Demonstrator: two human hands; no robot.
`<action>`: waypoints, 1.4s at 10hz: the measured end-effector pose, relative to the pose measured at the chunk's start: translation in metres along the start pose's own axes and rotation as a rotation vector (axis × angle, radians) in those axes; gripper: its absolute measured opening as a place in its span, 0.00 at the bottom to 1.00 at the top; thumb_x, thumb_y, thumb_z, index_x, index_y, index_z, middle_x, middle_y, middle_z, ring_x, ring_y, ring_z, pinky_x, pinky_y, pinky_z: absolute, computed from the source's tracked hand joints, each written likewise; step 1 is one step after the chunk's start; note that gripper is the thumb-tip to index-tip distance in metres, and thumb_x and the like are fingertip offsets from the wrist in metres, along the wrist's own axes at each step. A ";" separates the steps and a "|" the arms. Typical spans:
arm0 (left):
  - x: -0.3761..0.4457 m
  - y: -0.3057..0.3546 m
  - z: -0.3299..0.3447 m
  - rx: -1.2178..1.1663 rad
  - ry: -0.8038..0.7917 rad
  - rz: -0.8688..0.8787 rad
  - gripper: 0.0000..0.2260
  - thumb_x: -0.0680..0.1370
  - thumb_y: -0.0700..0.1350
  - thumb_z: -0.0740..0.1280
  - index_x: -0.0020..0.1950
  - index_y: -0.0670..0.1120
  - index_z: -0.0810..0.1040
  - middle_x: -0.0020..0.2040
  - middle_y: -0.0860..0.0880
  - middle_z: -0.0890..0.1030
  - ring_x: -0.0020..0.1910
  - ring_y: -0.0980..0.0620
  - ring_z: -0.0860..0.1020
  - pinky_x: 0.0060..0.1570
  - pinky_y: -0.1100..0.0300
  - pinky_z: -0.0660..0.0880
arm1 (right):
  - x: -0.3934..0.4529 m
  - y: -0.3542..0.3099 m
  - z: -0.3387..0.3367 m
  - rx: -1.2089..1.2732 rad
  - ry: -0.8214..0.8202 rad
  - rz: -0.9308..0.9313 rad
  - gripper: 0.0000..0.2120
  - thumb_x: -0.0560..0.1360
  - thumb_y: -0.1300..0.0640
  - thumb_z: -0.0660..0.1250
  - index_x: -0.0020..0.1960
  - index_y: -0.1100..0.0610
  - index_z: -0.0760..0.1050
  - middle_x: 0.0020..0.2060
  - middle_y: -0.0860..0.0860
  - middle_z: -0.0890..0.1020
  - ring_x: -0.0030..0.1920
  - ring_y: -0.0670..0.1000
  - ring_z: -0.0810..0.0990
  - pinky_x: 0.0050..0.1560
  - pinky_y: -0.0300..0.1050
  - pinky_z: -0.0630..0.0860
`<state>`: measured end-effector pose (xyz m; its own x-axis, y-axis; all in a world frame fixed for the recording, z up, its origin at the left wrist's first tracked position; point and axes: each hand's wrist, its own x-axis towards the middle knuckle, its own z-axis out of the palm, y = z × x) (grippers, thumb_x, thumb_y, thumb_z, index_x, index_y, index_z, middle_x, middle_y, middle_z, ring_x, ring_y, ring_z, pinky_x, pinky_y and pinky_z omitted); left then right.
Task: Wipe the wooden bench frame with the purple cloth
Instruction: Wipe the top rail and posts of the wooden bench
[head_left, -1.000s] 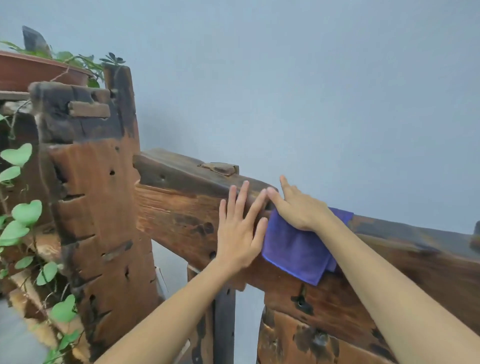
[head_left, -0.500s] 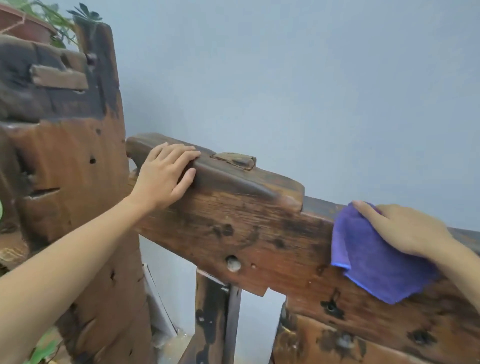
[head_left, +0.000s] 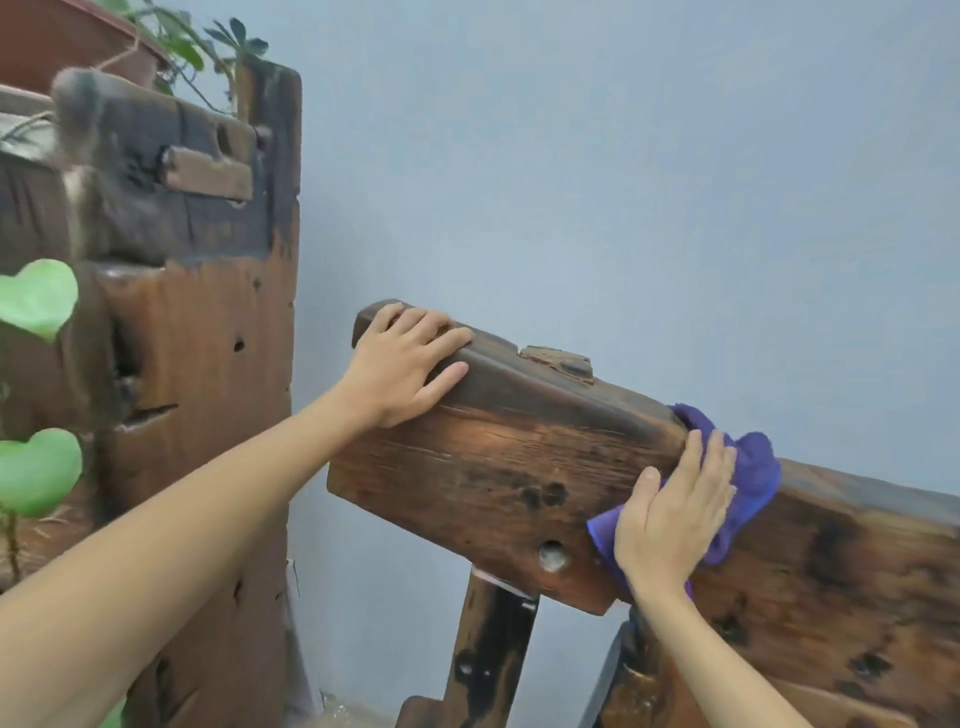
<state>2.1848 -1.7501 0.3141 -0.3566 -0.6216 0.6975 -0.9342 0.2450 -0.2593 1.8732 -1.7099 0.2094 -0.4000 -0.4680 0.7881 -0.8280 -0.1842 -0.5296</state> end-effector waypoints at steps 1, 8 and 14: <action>0.006 -0.005 -0.010 -0.111 -0.029 -0.041 0.22 0.84 0.57 0.48 0.68 0.55 0.76 0.67 0.55 0.79 0.67 0.49 0.74 0.67 0.50 0.65 | -0.012 -0.052 0.021 0.088 0.049 0.088 0.29 0.82 0.56 0.54 0.82 0.63 0.56 0.83 0.56 0.54 0.83 0.59 0.48 0.82 0.61 0.48; 0.076 0.092 -0.017 -0.121 -0.439 -0.278 0.34 0.82 0.63 0.41 0.70 0.48 0.77 0.71 0.41 0.75 0.71 0.38 0.70 0.68 0.43 0.63 | 0.057 -0.008 0.010 0.053 -0.070 0.033 0.17 0.68 0.58 0.62 0.53 0.66 0.79 0.48 0.66 0.83 0.52 0.68 0.83 0.52 0.57 0.77; 0.101 0.208 -0.004 0.174 -0.442 -0.425 0.39 0.74 0.75 0.47 0.70 0.48 0.72 0.69 0.36 0.75 0.67 0.29 0.70 0.66 0.40 0.64 | 0.135 0.287 -0.128 -0.277 0.171 -0.213 0.18 0.83 0.50 0.57 0.69 0.58 0.71 0.68 0.60 0.74 0.69 0.62 0.71 0.74 0.56 0.66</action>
<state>1.9547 -1.7595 0.3334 0.1102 -0.8956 0.4310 -0.9697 -0.1920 -0.1509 1.5314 -1.7157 0.2040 -0.2480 -0.2892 0.9246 -0.9649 -0.0108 -0.2622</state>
